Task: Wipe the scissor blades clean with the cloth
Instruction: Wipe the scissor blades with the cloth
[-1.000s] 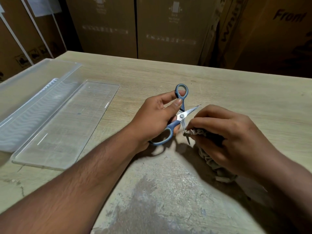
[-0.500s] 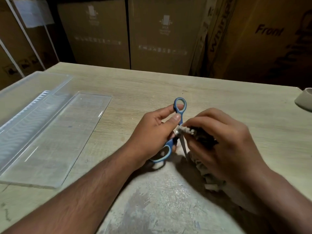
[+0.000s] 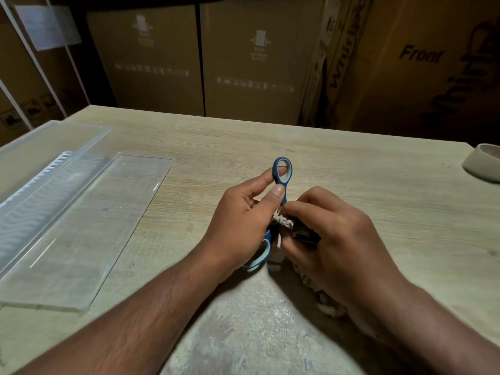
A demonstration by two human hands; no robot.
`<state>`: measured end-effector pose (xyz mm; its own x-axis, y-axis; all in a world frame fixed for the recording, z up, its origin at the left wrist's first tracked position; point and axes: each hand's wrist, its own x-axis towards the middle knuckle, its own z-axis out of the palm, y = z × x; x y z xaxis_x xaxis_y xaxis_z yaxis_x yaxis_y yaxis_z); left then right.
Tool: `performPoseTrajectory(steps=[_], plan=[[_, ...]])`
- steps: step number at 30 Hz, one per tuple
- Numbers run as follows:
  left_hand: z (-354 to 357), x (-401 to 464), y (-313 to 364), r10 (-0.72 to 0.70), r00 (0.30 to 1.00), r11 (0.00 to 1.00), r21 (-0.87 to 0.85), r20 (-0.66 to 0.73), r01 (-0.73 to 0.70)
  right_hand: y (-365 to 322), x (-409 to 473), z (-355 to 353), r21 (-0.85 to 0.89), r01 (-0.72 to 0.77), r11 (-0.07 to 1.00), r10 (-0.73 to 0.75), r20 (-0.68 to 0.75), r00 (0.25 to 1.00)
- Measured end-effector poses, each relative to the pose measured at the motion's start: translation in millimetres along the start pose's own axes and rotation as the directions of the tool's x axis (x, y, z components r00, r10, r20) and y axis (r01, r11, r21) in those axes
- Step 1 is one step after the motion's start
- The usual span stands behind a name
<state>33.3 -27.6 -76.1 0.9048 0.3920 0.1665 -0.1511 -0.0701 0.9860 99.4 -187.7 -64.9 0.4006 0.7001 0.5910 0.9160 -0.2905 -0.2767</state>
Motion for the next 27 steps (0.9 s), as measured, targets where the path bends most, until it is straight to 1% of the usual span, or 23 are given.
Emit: performPoseTrajectory(steps=[2, 4, 6, 8, 10, 13, 16, 19, 20, 21, 22, 24, 25, 27], plan=[[-1, -1, 3, -0.019, 0.999, 1.0, -0.021, -0.036, 0.018, -1, 0, -2, 0.016, -0.029, 0.999, 0.028, 0.025, 0.999], [-3, 1, 5, -0.053, 0.992, 0.998, -0.036, -0.112, 0.05, 0, 1, -4, 0.044, -0.112, 0.993, 0.111, 0.024, 0.993], [-9, 6, 5, -0.092, 0.977, 0.993, -0.093, -0.194, 0.075, 6, 1, -4, 0.085, -0.167, 0.982, 0.165, 0.023, 0.986], [-13, 8, 5, -0.121, 0.97, 0.986, -0.134, -0.211, 0.094, 14, 2, -5, 0.134, -0.189, 0.973, 0.191, -0.005, 0.982], [-13, 7, 7, -0.114, 0.977, 0.988, -0.119, -0.182, 0.093, 18, 4, -8, 0.177, -0.208, 0.962, 0.218, -0.04, 0.975], [-7, 4, 6, -0.101, 0.987, 0.991, -0.097, -0.128, 0.089, 11, 3, -8, 0.19, -0.112, 0.975, 0.124, -0.054, 0.991], [-2, 3, 2, -0.038, 0.995, 0.999, -0.041, -0.087, 0.035, 9, 2, -2, 0.144, -0.003, 0.99, 0.009, -0.042, 0.999], [3, -2, 4, 0.02, 0.994, 0.999, 0.031, -0.11, -0.017, 8, 1, -2, 0.056, 0.001, 0.998, 0.0, -0.032, 0.999], [5, -4, 5, 0.044, 0.992, 0.998, 0.049, -0.122, -0.038, 5, 1, -3, 0.047, -0.026, 0.999, 0.028, -0.049, 0.998], [8, -6, 6, 0.067, 0.988, 0.997, 0.055, -0.141, -0.059, 1, 1, -2, 0.081, -0.078, 0.994, 0.084, -0.066, 0.994], [10, -7, 6, 0.093, 0.982, 0.994, 0.063, -0.161, -0.084, -2, 2, -1, 0.168, -0.145, 0.975, 0.159, -0.074, 0.985], [12, -10, 6, 0.168, 0.965, 0.985, 0.084, -0.202, -0.154, -4, 4, 3, 0.37, -0.258, 0.892, 0.295, -0.044, 0.955], [12, -11, 8, 0.188, 0.957, 0.981, 0.083, -0.222, -0.174, -4, 4, 5, 0.414, -0.281, 0.866, 0.322, -0.031, 0.946], [11, -11, 12, 0.164, 0.953, 0.987, 0.05, -0.255, -0.156, 0, 4, 6, 0.421, -0.303, 0.855, 0.348, -0.031, 0.937]])
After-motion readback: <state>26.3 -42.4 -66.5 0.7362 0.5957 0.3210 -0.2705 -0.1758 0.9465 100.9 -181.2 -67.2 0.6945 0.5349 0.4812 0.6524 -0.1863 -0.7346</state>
